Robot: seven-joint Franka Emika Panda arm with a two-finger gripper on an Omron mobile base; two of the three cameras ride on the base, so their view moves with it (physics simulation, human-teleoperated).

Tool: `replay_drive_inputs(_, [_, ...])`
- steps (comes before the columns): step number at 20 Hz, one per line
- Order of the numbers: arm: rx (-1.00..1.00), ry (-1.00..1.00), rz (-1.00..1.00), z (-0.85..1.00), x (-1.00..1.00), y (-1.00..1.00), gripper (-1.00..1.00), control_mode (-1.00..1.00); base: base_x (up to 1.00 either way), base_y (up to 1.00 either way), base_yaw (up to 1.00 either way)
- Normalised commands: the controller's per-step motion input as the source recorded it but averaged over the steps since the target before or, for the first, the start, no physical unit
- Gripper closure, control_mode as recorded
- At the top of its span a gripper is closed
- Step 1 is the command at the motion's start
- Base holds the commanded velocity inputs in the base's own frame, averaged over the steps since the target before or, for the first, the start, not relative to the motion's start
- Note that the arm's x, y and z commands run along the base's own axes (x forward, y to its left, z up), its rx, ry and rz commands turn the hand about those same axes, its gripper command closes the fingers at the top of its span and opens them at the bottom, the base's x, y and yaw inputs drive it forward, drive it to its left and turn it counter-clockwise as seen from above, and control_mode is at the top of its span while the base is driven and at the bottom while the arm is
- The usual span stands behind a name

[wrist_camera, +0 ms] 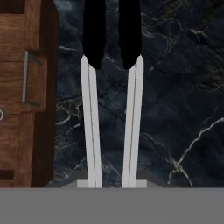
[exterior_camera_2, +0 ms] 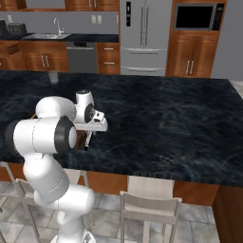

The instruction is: Take the tongs from the drawer on the right and place them on the dining counter next to the tray containing the kebab skewer.

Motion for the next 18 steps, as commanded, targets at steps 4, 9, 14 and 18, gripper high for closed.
replay_drive_inputs(4, [0.00, 0.02, -0.03, -0.14, 0.00, 0.02, 1.00, -1.00, 0.00, 0.00, 0.00])
replay_drive_inputs(9, [0.00, 0.01, -0.03, -0.10, 0.06, 0.02, 1.00, -1.00, 0.00, 0.00, 0.00])
replay_drive_inputs(14, [0.00, 0.00, -0.02, -0.14, 0.04, 0.00, 1.00, -1.00, 0.00, 0.00, 0.00])
replay_drive_inputs(18, [0.00, 0.00, -0.01, -0.09, 0.09, 0.00, 1.00, -1.00, 0.00, 0.00, 0.00])
